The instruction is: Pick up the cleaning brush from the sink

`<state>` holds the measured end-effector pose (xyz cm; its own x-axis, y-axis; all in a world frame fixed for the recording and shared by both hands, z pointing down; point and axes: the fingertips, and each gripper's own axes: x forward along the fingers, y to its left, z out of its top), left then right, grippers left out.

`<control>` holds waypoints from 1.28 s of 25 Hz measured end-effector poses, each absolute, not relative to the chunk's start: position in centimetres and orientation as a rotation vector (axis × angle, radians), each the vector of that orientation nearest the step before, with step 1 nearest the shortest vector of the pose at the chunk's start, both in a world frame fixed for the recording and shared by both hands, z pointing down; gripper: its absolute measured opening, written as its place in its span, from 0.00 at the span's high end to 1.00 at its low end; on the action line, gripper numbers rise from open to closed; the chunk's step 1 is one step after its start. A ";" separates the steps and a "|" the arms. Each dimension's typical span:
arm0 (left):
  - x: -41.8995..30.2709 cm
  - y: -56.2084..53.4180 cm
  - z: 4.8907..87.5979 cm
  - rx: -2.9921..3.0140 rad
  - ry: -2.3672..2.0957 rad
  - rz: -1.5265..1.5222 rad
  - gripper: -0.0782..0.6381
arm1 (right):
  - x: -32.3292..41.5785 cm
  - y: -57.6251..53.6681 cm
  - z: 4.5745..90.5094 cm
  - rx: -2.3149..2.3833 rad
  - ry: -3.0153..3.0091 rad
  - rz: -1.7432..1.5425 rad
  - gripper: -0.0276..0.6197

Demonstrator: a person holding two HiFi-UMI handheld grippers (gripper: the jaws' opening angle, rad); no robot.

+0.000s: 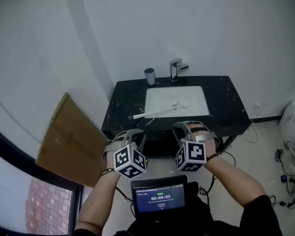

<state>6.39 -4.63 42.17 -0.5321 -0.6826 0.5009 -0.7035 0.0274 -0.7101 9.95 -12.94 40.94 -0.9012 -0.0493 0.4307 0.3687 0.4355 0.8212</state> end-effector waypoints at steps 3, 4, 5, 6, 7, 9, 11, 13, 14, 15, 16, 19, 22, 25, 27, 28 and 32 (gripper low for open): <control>0.5 -5.1 42.0 1.486 -2.207 1.575 0.88 | 4.6 -14.0 41.0 -0.272 -2.298 -1.453 0.96; -1.3 -5.3 41.9 1.480 -2.197 1.569 0.88 | 2.9 -14.4 41.0 -0.272 -2.305 -1.436 0.96; -3.1 -5.6 41.7 1.480 -2.190 1.551 0.88 | 1.2 -14.9 40.9 -0.270 -2.317 -1.413 0.96; -4.9 -6.0 41.5 1.483 -2.184 1.534 0.88 | -0.5 -15.5 40.7 -0.268 -2.329 -1.388 0.96; -6.7 -6.4 41.2 1.484 -2.180 1.525 0.88 | -2.3 -15.8 40.5 -0.268 -2.341 -1.365 0.96; -10.4 -6.8 40.9 1.490 -2.177 1.505 0.88 | -5.8 -16.1 39.9 -0.260 -2.382 -1.329 0.96; -13.9 -7.2 40.9 1.536 -2.171 1.424 0.88 | -9.2 -16.5 39.1 -0.205 -2.445 -1.289 0.96; -17.5 -7.8 41.0 1.613 -2.142 1.313 0.88 | -12.7 -16.9 38.8 -0.138 -2.488 -1.210 0.96; -19.4 -7.9 41.1 1.642 -2.131 1.276 0.88 | -14.4 -16.9 39.0 -0.116 -2.495 -1.168 0.96; -21.3 -7.9 41.2 1.663 -2.131 1.259 0.88 | -16.1 -16.8 39.2 -0.098 -2.496 -1.135 0.96; -23.2 -7.9 41.1 1.686 -2.143 1.252 0.88 | -17.9 -16.7 39.5 -0.078 -2.492 -1.115 0.96; -28.0 -8.2 40.4 1.817 -2.178 1.192 0.88 | -22.5 -16.4 40.3 0.001 -2.472 -1.070 0.96; -31.7 -8.0 40.4 1.971 -2.094 1.117 0.88 | -26.5 -16.1 40.8 0.132 -2.485 -0.949 0.96; -35.6 -7.5 40.3 2.045 -2.016 1.096 0.88 | -29.6 -16.1 40.3 0.283 -2.542 -0.754 0.96; -37.1 -7.8 40.6 2.088 -1.962 1.039 0.88 | -30.7 -16.5 40.0 0.369 -2.587 -0.609 0.96; -37.5 -8.2 41.0 2.107 -1.930 0.982 0.88 | -31.0 -16.7 40.1 0.400 -2.597 -0.555 0.96; -40.0 -10.6 42.4 2.078 -1.860 0.825 0.88 | -32.4 -18.8 41.1 0.479 -2.614 -0.392 0.96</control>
